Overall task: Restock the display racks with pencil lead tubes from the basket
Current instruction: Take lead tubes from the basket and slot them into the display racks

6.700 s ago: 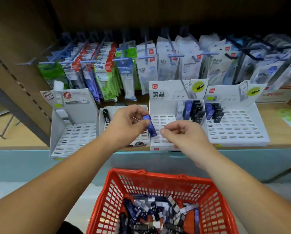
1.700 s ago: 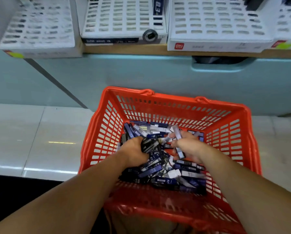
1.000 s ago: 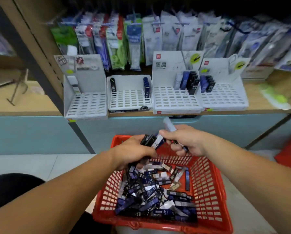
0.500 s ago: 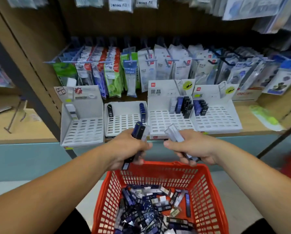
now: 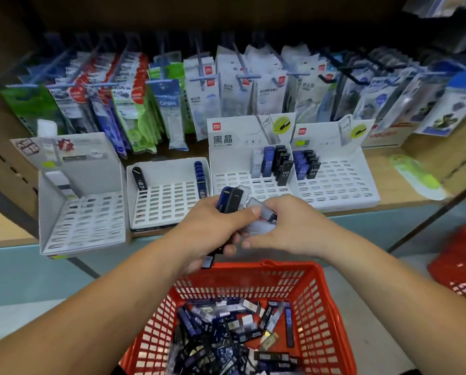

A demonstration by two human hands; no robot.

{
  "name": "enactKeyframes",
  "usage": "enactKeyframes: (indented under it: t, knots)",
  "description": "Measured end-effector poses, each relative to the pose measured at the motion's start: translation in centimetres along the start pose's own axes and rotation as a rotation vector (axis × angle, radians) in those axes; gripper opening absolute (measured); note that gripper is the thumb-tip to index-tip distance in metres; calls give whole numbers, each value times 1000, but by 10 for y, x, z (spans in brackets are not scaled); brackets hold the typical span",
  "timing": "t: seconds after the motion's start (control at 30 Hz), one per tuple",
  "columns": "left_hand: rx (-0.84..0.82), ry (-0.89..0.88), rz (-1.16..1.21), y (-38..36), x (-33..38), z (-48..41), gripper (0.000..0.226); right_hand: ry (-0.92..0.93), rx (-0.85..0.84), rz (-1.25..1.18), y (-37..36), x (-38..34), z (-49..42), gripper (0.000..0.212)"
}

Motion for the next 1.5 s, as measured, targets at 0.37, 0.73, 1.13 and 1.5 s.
enactKeyframes:
  t: [0.37,0.73,1.13,1.5]
  knots:
    - [-17,-128,-53,11,12,-19,13,-67,-184,-365,-10,9,3,29]
    - [128,-162,187,41,13,-21,14,-210,-30,-944,4,30,11,26]
    - [37,-258,-485,26,17,-17,23,-78,228,-654,38,31,6,13]
    - [187,-71,-79,46,4,-31,21,-92,736,-604,99,46,6,15]
Point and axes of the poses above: each hand's wrist, its own z-axis away from the middle knuckle, its own y-axis out of the back of the hand, x = y × z, the point moved 10 cm from there along -z, towards the middle knuckle
